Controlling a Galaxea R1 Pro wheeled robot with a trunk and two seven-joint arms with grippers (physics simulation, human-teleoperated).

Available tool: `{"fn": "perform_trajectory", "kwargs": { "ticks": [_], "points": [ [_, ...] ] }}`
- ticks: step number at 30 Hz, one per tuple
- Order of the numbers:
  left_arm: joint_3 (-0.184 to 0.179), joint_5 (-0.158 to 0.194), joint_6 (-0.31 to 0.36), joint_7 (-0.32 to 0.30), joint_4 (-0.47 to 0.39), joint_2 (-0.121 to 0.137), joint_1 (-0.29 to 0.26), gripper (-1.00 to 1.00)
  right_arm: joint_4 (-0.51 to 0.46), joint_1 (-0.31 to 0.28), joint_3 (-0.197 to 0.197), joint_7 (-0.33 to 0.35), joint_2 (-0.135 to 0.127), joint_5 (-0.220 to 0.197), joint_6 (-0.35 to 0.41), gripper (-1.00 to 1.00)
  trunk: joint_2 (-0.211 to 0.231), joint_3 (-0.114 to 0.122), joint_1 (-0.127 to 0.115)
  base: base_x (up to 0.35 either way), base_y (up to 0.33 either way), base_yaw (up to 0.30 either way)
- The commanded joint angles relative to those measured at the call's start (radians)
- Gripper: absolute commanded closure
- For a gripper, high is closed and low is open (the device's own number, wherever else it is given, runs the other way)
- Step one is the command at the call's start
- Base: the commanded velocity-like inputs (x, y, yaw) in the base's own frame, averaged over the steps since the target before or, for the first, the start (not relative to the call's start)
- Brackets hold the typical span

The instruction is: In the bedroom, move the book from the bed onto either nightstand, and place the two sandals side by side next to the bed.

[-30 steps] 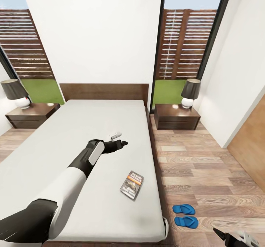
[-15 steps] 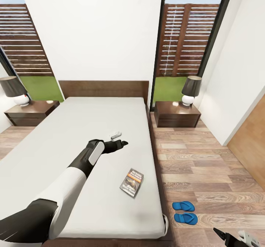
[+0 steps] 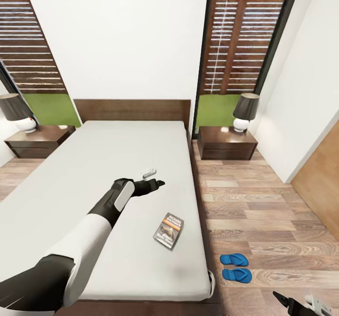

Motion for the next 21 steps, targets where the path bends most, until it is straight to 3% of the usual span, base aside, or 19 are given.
{"fn": "perform_trajectory", "kwargs": {
  "ticks": [1,21],
  "points": [
    [0.0,-0.001,0.004,-0.001,-0.001,0.0,-0.001,-1.0,0.002,-0.001,0.005,0.004,0.0,-0.009,-0.001,-1.0,-0.002,-0.004,0.001,0.0,0.0,0.0],
    [0.0,-0.001,0.004,-0.002,-0.001,0.0,-0.001,-1.0,0.001,-0.001,0.005,0.004,-0.001,-0.009,-0.001,-1.0,-0.002,-0.035,0.001,0.0,0.0,0.0]
  ]
}}
